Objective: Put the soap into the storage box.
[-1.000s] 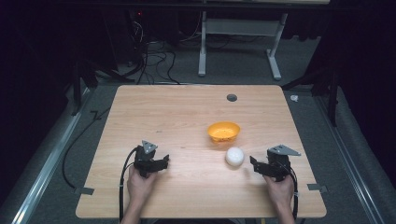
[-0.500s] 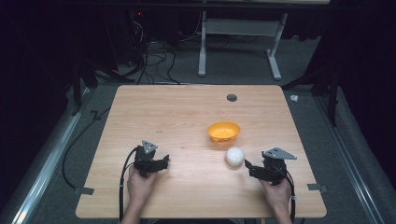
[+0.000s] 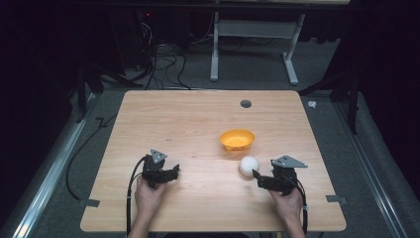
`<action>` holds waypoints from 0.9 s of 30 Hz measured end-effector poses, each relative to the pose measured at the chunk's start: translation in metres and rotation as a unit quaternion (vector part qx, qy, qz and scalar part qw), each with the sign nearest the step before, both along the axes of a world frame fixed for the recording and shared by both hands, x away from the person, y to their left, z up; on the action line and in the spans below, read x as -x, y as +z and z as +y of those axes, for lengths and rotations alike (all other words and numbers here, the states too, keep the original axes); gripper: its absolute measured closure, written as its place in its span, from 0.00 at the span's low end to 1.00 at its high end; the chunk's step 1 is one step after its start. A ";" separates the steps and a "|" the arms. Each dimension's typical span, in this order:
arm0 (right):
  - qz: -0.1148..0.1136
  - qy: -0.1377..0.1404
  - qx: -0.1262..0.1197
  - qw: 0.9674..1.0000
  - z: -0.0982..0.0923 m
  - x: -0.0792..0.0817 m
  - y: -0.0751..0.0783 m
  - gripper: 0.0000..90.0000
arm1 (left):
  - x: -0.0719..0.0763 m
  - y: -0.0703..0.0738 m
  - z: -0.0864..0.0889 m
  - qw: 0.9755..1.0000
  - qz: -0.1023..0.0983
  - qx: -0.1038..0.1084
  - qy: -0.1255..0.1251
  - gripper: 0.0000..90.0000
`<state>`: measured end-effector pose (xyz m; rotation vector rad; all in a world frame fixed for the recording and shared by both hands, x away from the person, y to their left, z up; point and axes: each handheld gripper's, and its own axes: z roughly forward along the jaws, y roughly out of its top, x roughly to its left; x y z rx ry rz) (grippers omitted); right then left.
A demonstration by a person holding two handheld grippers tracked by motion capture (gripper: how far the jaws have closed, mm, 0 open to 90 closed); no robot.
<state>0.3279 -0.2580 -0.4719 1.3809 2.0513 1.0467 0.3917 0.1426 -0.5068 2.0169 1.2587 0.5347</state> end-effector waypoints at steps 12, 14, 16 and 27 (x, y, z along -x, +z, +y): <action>0.010 0.021 0.005 1.000 0.017 -0.012 -0.002 0.18 | 0.000 0.000 0.000 1.000 0.000 0.000 0.000 0.27; 0.012 0.025 0.007 1.000 0.019 -0.014 -0.002 0.18 | 0.000 0.000 0.000 1.000 0.000 0.000 0.000 0.27; 0.015 0.030 0.010 0.999 0.024 -0.018 -0.004 0.17 | 0.000 0.000 0.000 1.000 0.000 0.000 0.000 0.27; 0.024 0.032 0.026 0.999 0.034 -0.030 -0.011 0.18 | 0.000 0.000 0.000 1.000 0.000 0.000 -0.001 0.27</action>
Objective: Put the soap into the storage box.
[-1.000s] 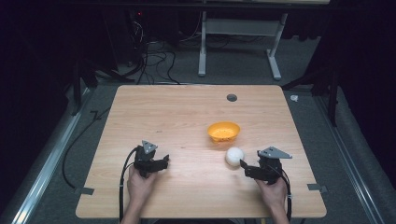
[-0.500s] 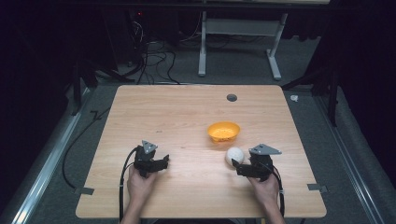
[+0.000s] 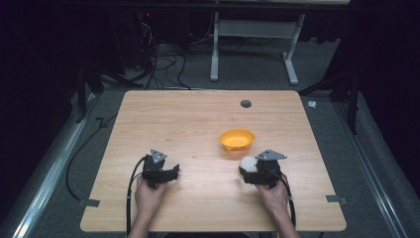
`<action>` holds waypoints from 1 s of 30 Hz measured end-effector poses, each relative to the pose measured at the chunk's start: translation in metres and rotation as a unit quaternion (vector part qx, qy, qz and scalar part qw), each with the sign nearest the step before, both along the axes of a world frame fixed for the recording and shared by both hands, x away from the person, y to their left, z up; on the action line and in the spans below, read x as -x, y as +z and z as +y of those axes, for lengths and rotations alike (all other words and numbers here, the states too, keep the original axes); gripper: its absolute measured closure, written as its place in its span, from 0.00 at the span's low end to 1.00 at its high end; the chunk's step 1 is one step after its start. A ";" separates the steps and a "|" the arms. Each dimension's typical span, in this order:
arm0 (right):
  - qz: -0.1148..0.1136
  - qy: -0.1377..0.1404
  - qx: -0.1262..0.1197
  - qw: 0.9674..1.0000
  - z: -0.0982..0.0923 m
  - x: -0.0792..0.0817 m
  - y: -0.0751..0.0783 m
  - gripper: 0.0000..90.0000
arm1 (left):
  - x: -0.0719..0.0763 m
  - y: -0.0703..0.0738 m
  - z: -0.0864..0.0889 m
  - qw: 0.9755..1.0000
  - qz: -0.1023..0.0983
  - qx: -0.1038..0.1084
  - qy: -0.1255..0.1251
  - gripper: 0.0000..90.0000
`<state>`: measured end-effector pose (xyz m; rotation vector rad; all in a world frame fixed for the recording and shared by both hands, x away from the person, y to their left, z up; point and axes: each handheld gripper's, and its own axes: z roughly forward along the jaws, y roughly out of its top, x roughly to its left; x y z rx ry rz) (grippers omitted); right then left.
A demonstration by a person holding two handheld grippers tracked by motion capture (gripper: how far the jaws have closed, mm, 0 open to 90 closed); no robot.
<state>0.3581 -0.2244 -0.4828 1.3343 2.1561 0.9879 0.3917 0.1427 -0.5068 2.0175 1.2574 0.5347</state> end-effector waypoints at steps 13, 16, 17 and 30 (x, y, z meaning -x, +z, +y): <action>0.022 -0.002 0.002 1.000 0.004 -0.011 -0.012 0.18 | 0.000 0.000 0.000 1.000 0.000 0.000 0.000 0.26; 0.025 -0.004 0.001 1.000 0.004 -0.012 -0.014 0.19 | 0.000 0.000 0.000 1.000 0.000 0.000 0.000 0.26; 0.027 -0.004 0.001 1.000 0.004 -0.013 -0.015 0.19 | 0.000 0.000 0.000 1.000 0.000 0.000 0.000 0.26; 0.026 -0.007 0.008 1.000 0.005 -0.014 -0.019 0.27 | 0.000 0.000 0.000 1.000 0.000 0.000 0.000 0.26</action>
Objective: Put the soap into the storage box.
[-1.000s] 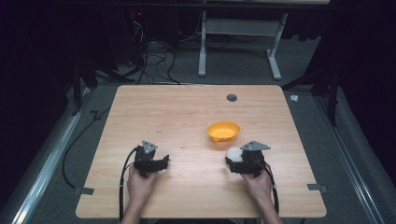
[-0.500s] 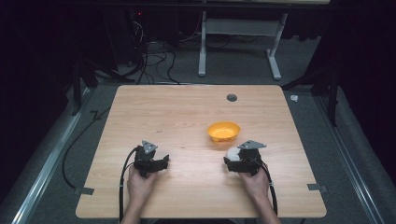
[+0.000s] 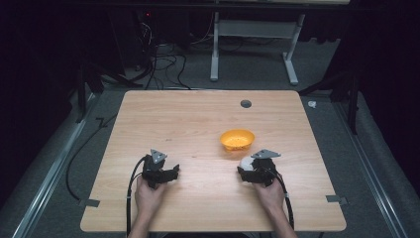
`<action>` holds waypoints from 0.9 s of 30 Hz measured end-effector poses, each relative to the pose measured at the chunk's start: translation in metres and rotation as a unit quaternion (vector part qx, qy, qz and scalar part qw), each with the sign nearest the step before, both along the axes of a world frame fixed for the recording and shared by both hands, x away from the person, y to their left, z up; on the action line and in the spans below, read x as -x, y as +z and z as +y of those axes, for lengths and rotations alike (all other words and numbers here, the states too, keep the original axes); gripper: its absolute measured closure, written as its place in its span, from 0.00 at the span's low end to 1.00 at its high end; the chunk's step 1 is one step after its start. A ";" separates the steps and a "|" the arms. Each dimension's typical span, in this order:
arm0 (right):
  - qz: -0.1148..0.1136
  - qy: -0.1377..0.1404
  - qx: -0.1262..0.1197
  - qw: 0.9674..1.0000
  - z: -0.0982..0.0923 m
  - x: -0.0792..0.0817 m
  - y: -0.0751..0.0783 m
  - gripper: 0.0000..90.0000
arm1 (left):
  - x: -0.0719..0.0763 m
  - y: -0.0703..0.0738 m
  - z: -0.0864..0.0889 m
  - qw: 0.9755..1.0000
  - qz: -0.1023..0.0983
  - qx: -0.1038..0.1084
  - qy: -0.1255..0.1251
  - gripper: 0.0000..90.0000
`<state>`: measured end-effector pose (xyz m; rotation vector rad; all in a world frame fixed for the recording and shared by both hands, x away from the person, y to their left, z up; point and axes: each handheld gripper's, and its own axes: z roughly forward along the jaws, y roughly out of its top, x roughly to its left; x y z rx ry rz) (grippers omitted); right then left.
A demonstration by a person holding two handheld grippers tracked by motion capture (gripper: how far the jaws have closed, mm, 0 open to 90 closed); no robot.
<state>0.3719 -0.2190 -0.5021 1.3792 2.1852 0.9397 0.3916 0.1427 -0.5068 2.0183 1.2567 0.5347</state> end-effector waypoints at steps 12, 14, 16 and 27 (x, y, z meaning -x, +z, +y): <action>-0.007 -0.002 0.018 1.000 0.004 0.001 -0.001 0.27 | 0.000 0.000 0.000 1.000 0.000 0.000 0.000 0.26; -0.008 -0.001 0.019 1.000 0.003 0.001 -0.001 0.27 | 0.000 0.000 0.000 1.000 0.000 0.000 0.000 0.26; -0.006 0.000 0.019 1.000 0.003 0.000 0.000 0.27 | 0.000 0.000 0.000 1.000 0.000 0.000 0.000 0.26; -0.001 0.002 0.008 1.000 0.002 0.001 0.003 0.27 | 0.000 0.000 0.000 1.000 0.000 0.000 0.000 0.26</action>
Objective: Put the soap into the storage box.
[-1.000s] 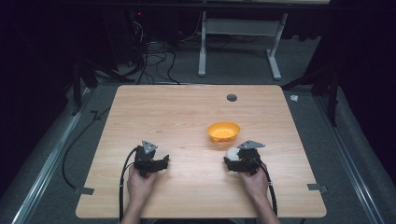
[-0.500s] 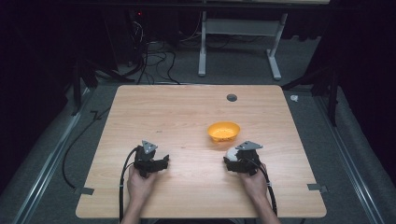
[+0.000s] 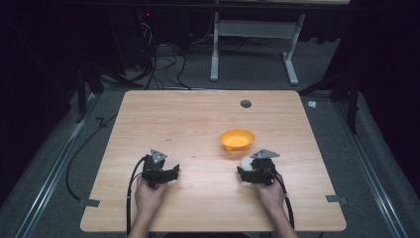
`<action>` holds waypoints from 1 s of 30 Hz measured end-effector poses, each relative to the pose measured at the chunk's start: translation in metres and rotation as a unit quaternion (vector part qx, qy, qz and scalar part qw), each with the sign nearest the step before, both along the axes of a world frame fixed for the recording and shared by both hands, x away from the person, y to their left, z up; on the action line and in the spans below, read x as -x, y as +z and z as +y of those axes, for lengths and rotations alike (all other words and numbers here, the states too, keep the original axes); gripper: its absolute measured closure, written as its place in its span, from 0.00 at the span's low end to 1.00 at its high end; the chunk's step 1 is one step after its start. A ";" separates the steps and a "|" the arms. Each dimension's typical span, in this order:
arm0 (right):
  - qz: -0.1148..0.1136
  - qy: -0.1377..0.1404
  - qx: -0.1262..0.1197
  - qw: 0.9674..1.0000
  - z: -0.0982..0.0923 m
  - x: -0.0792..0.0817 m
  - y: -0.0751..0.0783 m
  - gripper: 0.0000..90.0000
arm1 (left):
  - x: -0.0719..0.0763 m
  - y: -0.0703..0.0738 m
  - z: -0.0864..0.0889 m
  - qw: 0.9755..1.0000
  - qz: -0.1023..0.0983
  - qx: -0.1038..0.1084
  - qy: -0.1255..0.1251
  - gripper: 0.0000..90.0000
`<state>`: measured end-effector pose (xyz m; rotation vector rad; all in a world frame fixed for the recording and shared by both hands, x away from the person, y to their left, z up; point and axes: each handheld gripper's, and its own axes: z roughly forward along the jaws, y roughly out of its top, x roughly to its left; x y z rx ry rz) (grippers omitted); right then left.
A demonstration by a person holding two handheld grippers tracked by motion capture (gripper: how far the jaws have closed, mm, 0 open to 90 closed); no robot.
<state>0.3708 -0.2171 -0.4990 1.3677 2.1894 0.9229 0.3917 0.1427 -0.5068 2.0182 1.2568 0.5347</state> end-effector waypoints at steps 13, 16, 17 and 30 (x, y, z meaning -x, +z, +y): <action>-0.015 0.006 -0.020 1.000 -0.002 0.007 0.015 0.27 | 0.000 0.000 0.000 1.000 0.001 0.000 0.000 0.26; -0.017 0.008 -0.024 1.000 -0.002 0.008 0.019 0.27 | 0.000 0.000 0.000 1.000 0.000 0.000 0.000 0.26; -0.019 0.011 -0.024 0.999 -0.002 0.008 0.020 0.27 | 0.000 0.000 0.000 1.000 0.000 0.000 0.000 0.26; -0.026 0.020 -0.039 0.999 -0.002 0.009 0.033 0.27 | 0.000 0.000 0.000 1.000 0.000 0.000 0.000 0.26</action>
